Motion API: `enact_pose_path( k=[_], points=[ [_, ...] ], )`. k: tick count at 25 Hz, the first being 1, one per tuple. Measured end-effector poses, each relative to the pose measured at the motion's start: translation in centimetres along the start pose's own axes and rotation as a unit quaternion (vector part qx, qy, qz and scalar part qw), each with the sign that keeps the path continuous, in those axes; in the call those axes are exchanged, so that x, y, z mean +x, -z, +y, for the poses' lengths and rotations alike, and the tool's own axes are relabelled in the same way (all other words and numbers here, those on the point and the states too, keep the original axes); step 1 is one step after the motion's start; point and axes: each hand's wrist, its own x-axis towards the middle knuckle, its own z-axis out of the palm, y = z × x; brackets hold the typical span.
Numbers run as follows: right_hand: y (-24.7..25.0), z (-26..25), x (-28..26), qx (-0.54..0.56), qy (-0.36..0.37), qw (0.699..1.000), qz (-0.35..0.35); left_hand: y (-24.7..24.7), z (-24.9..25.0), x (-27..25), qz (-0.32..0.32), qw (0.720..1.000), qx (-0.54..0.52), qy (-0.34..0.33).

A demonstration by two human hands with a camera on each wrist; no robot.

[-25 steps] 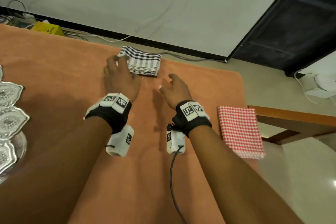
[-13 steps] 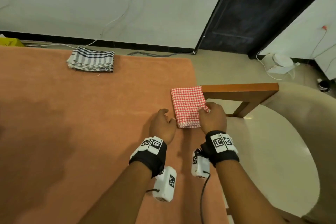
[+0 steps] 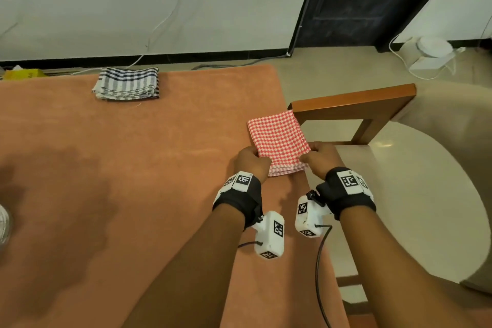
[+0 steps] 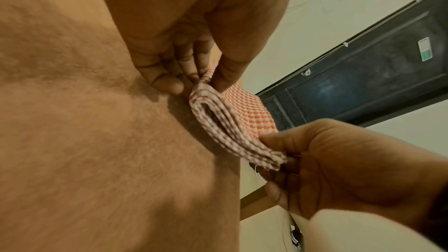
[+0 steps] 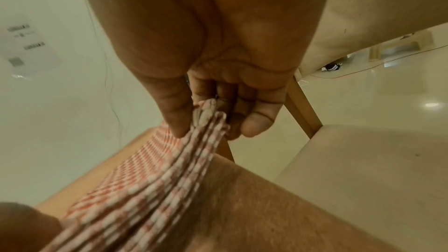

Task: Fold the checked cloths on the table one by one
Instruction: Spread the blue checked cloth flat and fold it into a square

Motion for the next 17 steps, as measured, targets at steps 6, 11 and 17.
enact_pose_path(
  k=[6,11,17],
  points=[
    [-0.1,4.7,-7.0,0.016,-0.01,1.0,0.003,-1.2,-3.4,-7.2,0.01,0.999,-0.007,-0.037],
    [-1.2,8.3,-10.1,-0.026,-0.039,0.999,0.012,-2.6,-6.3,-10.8,0.005,1.0,0.015,-0.011],
    [-0.7,8.4,-11.3,-0.104,-0.028,0.994,-0.004,-1.5,-8.1,-11.3,0.021,0.998,0.05,0.037]
  ],
)
